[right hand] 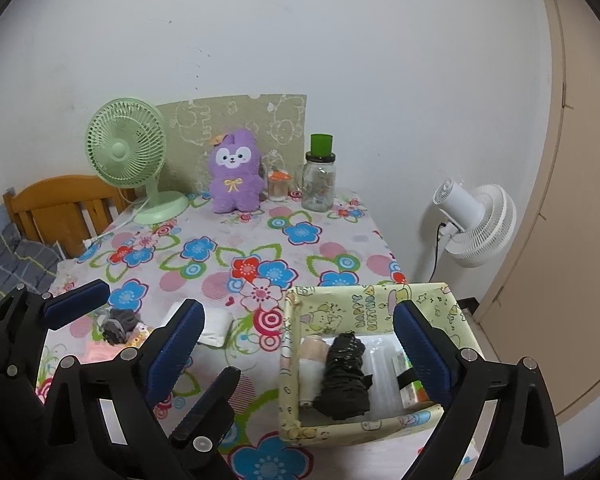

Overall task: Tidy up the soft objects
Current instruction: 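Withdraw both open tools up out of the gift box, then move the right tool to the yellow cartoon pouch while the left tool approaches the pink paper packet, then grasp the yellow cartoon pouch with the right tool while the left tool grasps the pink paper packet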

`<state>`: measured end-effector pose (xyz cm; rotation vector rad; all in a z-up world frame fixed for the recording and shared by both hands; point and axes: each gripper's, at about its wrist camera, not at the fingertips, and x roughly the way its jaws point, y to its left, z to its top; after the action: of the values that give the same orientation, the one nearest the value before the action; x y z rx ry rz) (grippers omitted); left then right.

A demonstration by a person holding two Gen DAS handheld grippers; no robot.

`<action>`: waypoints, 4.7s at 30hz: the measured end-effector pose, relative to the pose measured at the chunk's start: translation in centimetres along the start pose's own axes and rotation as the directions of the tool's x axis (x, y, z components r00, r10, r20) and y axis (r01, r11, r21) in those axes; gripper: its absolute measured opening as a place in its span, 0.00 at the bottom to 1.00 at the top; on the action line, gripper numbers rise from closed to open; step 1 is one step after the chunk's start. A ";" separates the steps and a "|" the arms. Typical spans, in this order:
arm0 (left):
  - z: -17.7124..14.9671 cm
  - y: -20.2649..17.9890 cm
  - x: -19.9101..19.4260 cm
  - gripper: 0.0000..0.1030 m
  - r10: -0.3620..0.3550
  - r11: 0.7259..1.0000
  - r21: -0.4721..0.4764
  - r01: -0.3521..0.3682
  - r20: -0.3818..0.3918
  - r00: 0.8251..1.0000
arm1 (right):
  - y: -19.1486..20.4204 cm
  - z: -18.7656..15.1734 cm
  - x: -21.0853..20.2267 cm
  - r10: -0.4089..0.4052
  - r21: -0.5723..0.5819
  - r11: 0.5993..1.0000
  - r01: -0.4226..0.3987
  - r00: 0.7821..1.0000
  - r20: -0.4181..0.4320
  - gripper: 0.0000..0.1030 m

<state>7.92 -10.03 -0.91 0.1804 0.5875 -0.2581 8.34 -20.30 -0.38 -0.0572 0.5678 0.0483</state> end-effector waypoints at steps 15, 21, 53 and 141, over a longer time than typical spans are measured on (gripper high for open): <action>-1.2 2.7 -1.1 1.00 0.031 0.999 -0.041 -0.031 0.001 1.000 | 2.9 -0.1 -0.3 0.025 -0.023 0.999 -0.025 1.000 0.011 0.99; -1.7 3.9 -1.0 1.00 0.024 0.998 -0.054 -0.025 -0.011 1.000 | 4.1 -0.2 0.3 0.047 -0.034 0.998 -0.047 0.999 0.000 0.99; -5.2 9.4 1.4 1.00 0.081 0.990 -0.104 -0.092 -0.113 0.990 | 9.8 -2.0 4.6 0.122 -0.056 0.990 -0.129 0.987 -0.103 0.99; -12.5 15.8 10.3 1.00 0.033 0.993 -0.097 -0.067 -0.314 0.949 | 17.1 -7.3 16.8 0.169 -0.079 0.975 -0.209 0.920 -0.353 0.81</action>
<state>14.18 6.11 -15.49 0.1328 0.9081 -0.1483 17.54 -3.23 -16.29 -0.1247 0.9214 0.2648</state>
